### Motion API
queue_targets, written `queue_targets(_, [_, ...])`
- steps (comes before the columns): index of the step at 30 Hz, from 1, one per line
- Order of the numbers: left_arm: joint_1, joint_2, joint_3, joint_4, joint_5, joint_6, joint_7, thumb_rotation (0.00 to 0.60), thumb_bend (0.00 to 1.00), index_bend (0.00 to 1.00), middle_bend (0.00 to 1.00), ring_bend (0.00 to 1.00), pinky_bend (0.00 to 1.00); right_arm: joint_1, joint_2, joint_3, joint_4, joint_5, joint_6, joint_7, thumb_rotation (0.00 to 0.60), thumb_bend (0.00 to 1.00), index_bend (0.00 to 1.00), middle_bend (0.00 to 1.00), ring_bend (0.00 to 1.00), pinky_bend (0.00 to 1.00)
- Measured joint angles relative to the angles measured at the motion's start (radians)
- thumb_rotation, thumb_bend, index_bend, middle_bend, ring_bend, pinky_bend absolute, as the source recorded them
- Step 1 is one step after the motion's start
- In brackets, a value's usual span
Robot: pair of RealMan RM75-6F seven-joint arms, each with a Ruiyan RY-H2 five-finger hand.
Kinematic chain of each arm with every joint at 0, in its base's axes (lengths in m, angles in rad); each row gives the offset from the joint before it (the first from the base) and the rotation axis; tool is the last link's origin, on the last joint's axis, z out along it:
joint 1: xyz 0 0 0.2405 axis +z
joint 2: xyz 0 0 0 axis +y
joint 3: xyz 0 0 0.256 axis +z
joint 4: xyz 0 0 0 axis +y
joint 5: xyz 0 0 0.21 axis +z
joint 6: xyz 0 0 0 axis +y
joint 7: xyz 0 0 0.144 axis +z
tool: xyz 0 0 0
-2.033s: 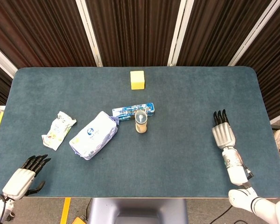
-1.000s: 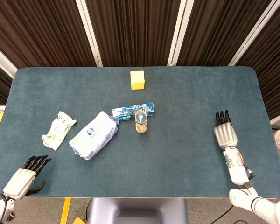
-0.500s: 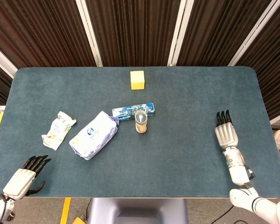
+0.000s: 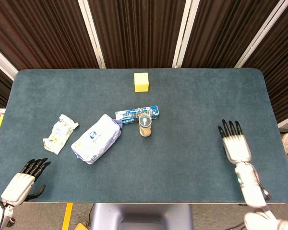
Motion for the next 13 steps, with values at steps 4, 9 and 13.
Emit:
queue_targets(4, [0.014, -0.011, -0.008, 0.012, 0.009, 0.049, -0.003, 0.600, 0.45, 0.00, 0.00, 0.00, 0.05, -0.145, 0.086, -0.054, -0.100, -0.111, 0.200, 0.217, 0.600, 0.43, 0.09, 0.00, 0.00, 0.00])
queue_targets(9, [0.039, -0.018, -0.027, 0.019, -0.008, 0.090, -0.004, 0.600, 0.45, 0.00, 0.00, 0.00, 0.06, -0.322, 0.141, -0.108, -0.117, -0.220, 0.438, 0.320, 0.600, 0.43, 0.02, 0.00, 0.00, 0.00])
queue_targets(13, [0.048, -0.011, -0.029, 0.017, -0.003, 0.116, -0.014, 0.600, 0.45, 0.00, 0.00, 0.00, 0.06, -0.380, 0.188, -0.130, -0.142, -0.273, 0.488, 0.377, 0.600, 0.43, 0.01, 0.00, 0.00, 0.00])
